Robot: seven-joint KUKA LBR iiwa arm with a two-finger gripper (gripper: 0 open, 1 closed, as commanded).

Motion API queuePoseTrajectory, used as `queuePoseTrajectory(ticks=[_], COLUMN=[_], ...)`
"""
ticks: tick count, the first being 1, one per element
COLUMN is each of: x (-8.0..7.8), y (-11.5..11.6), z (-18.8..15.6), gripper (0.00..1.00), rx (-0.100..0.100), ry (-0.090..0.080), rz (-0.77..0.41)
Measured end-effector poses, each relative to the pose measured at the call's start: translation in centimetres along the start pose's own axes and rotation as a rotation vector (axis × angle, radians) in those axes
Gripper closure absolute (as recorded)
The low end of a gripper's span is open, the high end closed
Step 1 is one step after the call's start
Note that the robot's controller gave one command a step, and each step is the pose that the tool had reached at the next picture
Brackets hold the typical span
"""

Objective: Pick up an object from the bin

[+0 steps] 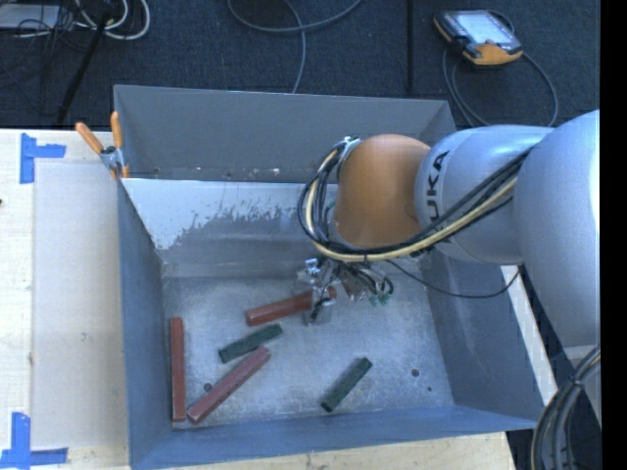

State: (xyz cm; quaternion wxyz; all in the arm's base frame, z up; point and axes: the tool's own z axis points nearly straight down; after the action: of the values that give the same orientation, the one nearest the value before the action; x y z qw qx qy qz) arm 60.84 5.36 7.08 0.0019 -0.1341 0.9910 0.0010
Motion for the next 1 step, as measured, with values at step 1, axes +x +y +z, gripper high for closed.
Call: queuePoseTrajectory(ticks=[1], x=[0.01], y=[-0.03], z=[0.0], gripper=[1.0], rx=[0.0], ry=[0.0], rz=[0.001])
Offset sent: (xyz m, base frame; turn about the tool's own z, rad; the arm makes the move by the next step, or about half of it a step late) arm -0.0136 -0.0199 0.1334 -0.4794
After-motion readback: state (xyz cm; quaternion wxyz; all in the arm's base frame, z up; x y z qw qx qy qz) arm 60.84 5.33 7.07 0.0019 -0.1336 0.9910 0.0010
